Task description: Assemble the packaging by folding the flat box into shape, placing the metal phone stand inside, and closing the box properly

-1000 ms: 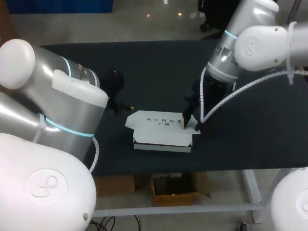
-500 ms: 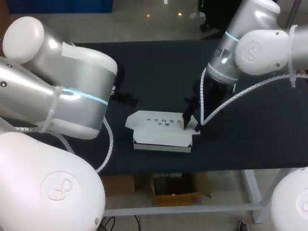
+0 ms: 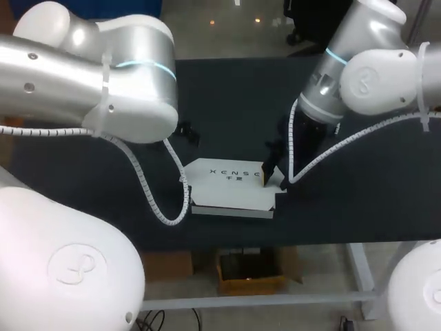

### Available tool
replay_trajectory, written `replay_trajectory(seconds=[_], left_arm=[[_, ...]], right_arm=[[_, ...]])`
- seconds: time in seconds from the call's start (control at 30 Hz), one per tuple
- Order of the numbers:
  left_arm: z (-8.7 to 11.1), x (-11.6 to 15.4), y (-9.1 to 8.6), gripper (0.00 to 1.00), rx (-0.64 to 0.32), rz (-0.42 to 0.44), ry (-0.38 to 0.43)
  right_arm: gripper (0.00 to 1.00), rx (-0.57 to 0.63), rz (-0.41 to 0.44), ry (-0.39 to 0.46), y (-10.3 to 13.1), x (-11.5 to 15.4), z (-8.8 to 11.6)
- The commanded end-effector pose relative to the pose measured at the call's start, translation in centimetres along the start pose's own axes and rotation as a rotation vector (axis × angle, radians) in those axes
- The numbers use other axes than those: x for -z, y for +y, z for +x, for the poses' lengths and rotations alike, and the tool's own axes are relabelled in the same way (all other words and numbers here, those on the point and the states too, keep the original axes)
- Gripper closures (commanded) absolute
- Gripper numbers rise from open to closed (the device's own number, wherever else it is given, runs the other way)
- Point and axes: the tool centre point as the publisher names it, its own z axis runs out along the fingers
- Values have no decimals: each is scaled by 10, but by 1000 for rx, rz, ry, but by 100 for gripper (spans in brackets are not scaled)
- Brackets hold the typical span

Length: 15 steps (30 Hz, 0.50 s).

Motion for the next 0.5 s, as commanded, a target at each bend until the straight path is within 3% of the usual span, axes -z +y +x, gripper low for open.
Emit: replay_trajectory(seconds=[0.03,0.17,0.37,0.43,0.47,0.5], left_arm=[[2,3,-6,0,2,-585,-6],[11,-1,-15,0,154,-671,3],[22,-12,-2,0,251,-784,2],[23,-14,3,22,295,-828,7],[24,-16,7,3,305,-833,2],[24,-17,11,0,312,-839,-2]], right_arm=[[48,0,-11,-1,-3,1,1],[49,1,-14,-2,-3,0,1],[48,0,-17,1,-5,-2,-1],[49,1,-17,2,-5,-2,-1],[49,2,-18,2,-5,-3,-1],[49,3,-18,3,-5,-3,-1]])
